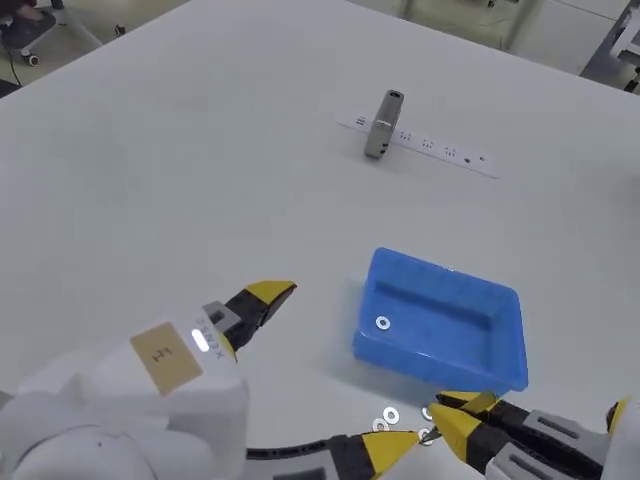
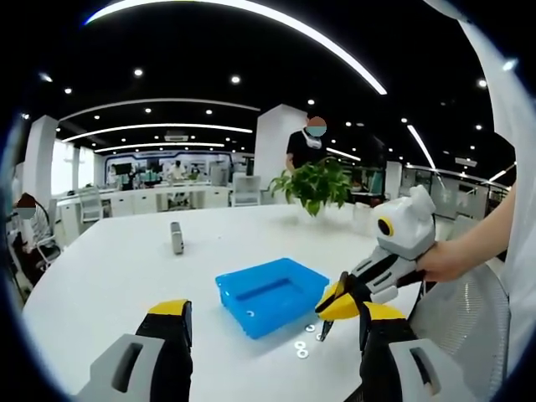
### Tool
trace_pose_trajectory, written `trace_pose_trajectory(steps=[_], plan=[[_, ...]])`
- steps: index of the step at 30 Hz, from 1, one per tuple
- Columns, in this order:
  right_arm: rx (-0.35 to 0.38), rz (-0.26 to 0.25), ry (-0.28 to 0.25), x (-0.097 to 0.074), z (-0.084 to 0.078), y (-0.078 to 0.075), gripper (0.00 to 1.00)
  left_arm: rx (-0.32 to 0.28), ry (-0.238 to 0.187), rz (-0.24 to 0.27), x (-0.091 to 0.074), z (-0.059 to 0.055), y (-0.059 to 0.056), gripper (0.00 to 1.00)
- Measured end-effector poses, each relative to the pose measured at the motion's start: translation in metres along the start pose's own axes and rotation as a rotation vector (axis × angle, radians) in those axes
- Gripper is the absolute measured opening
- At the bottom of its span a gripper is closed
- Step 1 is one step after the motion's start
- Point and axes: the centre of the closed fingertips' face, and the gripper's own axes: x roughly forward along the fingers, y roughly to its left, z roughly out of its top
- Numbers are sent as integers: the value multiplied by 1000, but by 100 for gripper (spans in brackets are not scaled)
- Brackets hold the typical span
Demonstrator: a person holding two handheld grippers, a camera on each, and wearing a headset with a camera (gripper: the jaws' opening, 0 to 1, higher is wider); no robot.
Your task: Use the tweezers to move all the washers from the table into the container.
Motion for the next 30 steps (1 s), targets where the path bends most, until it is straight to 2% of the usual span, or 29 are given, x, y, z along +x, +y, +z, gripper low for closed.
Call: trace_pose_trajectory(steps=[5,9,14,19,30], plan=[[-22,-13,8,-1,-1,-2,2,2,4,2,0,-1,0,83],[6,-5,1,0,1,-5,2,8,5,-3,0,-1,-1,83],[138,-46,-8,-3,1,-16,2,6,6,-6,0,-1,-1,83],[186,-25,-76,-11,19,-18,2,8,10,-9,1,-2,-2,83],[199,-33,-154,-22,53,-26,2,11,19,-15,2,-3,-3,83]])
